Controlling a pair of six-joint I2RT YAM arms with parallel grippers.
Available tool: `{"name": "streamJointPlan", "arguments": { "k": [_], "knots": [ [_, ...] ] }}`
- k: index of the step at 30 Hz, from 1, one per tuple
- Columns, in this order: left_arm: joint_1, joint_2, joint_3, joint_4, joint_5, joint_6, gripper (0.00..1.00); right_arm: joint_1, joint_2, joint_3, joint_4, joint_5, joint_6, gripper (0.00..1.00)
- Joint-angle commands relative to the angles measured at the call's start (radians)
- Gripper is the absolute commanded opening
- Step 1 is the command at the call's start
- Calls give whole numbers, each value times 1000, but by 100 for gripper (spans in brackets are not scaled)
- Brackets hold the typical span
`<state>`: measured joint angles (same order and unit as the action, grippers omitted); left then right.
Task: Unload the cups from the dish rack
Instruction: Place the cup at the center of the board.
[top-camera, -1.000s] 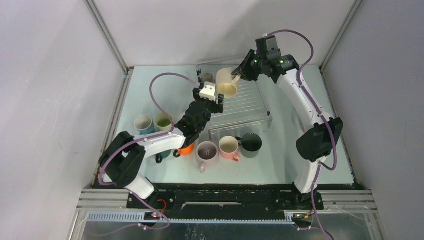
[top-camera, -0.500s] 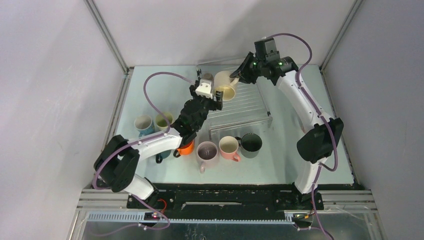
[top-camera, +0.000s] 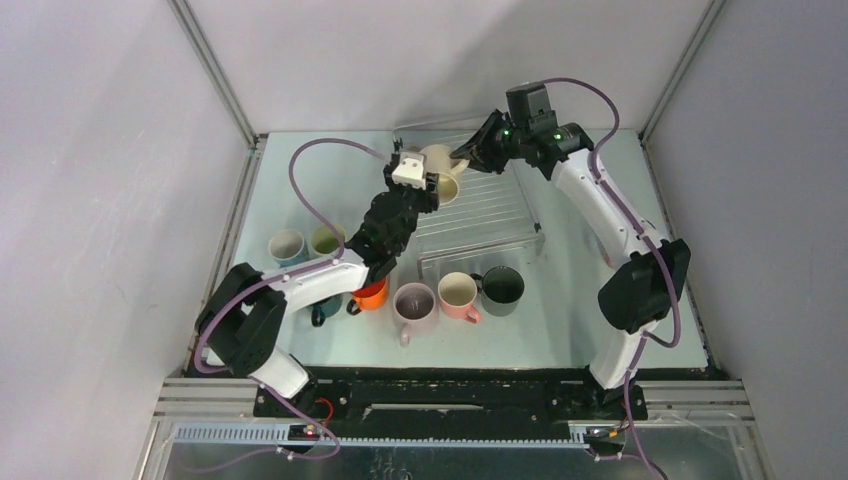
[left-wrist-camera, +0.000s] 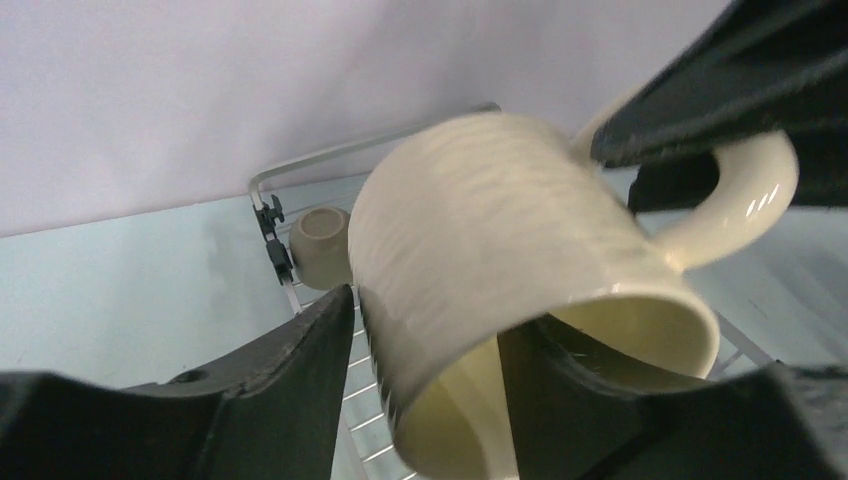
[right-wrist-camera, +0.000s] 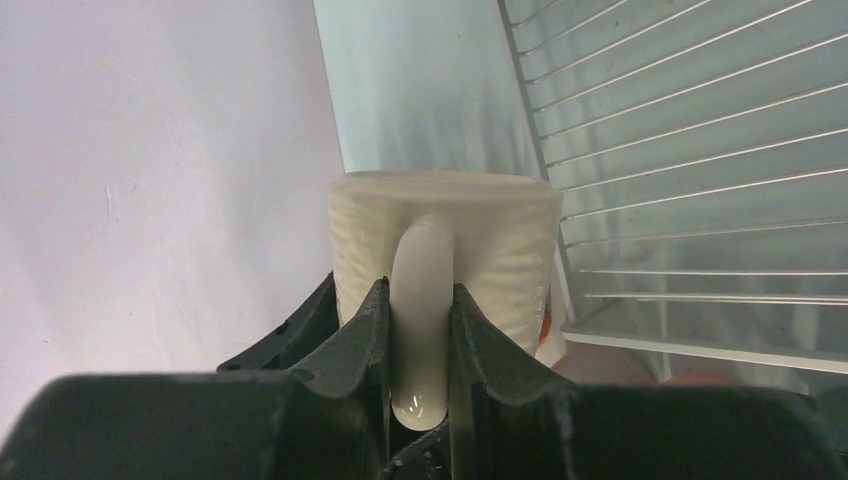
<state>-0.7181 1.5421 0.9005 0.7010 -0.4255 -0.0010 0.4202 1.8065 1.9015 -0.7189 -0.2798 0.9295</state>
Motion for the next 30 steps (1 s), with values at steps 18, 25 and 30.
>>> {"name": "streamJointPlan", "arguments": {
  "k": [18, 25, 30],
  "knots": [
    [16, -29, 143, -103, -75, -7, 0, 20, -113, -70, 217, -57, 60, 35],
    [39, -76, 162, -230, -59, -103, 0, 25, -144, -73, 215, -13, -18, 76],
    [62, -124, 188, -354, -54, -164, 0, 25, -188, -98, 216, 29, -80, 91]
  ]
}}
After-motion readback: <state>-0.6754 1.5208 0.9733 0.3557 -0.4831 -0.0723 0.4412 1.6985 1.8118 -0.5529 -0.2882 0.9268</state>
